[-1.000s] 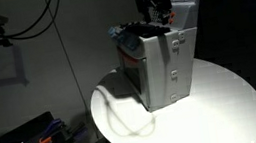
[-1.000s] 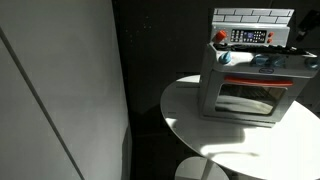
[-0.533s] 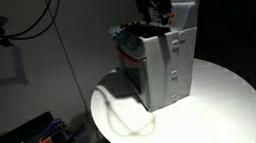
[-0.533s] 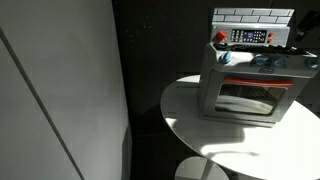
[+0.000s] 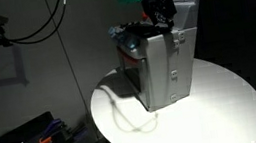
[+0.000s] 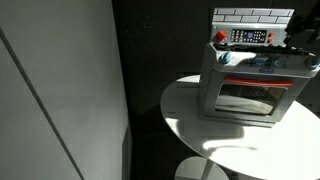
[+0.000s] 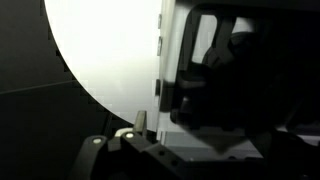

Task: Push the top right button on the toy stove

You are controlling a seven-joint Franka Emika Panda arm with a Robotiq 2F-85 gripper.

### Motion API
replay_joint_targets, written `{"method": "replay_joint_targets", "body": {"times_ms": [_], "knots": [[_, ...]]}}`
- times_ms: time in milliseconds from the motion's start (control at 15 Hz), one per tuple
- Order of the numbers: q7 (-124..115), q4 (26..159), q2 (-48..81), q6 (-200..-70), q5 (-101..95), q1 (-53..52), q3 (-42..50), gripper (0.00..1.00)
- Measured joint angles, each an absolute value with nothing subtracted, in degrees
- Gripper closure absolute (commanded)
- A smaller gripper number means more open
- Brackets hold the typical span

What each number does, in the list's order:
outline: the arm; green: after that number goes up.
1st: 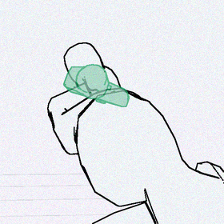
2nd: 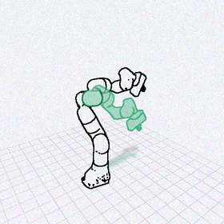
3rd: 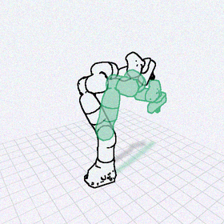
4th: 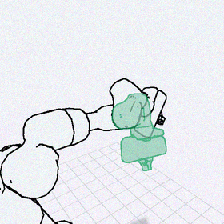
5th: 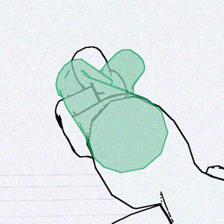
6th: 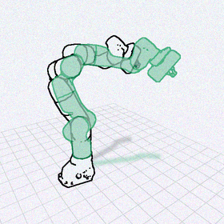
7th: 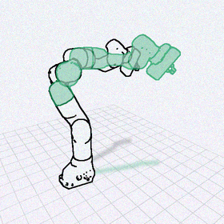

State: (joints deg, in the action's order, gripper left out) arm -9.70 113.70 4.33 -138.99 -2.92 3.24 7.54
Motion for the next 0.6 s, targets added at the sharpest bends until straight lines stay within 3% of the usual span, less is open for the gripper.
{"method": "replay_joint_targets", "body": {"times_ms": [600], "knots": [[-13.2,111.6,6.9,-145.6,-2.8,3.2,7.0,0.0]]}}
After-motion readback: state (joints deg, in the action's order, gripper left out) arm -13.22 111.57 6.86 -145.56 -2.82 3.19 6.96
